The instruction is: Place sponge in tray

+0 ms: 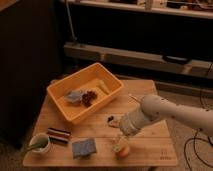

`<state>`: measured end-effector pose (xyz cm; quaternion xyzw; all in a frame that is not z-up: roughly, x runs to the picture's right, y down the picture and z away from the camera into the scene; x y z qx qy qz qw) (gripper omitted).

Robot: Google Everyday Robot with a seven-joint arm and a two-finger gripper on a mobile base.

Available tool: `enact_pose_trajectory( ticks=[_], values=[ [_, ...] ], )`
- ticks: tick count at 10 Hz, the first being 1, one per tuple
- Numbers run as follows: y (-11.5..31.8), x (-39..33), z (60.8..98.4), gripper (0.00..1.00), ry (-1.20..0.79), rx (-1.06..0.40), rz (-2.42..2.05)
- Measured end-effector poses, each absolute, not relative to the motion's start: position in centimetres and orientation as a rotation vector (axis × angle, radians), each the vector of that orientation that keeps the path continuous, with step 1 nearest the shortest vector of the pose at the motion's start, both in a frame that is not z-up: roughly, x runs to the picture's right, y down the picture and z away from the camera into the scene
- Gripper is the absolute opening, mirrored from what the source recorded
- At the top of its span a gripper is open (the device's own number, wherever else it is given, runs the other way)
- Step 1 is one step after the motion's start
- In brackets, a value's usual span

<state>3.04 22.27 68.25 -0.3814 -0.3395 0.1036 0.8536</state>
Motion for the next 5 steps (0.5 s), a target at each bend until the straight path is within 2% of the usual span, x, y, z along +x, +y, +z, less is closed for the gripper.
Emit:
enact_pose_trajectory(
  ticks=[3,5],
  values=[
    [22.3,2.9,67.9,0.78,-0.689,-0.803,0.198],
    [22.0,1.8,67.2,0.78,-0.586,-0.799,0.129]
  ],
)
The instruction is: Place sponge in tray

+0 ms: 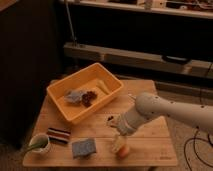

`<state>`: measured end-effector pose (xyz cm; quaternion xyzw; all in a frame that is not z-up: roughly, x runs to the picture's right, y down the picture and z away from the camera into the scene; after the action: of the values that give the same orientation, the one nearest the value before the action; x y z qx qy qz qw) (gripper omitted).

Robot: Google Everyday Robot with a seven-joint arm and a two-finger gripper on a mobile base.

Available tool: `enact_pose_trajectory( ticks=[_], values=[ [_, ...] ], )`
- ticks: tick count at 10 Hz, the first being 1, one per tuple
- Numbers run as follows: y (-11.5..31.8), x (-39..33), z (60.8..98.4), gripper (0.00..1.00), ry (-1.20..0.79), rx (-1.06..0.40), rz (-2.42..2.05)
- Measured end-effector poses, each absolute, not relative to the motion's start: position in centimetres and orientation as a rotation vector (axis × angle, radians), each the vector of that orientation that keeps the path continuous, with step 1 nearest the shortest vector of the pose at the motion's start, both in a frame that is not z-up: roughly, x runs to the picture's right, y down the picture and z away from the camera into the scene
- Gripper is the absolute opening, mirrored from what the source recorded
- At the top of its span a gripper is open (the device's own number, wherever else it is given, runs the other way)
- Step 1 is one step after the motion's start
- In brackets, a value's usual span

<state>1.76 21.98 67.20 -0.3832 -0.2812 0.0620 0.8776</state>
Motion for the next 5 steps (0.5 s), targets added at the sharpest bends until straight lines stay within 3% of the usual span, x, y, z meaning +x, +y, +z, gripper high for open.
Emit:
enact_pose_trajectory(
  ticks=[2,5],
  values=[
    [21.7,0.8,66.3,0.78,-0.515,-0.771,0.066],
    [22.5,-0.7,65.6,0.78,-0.630,-0.765,0.035]
  ],
)
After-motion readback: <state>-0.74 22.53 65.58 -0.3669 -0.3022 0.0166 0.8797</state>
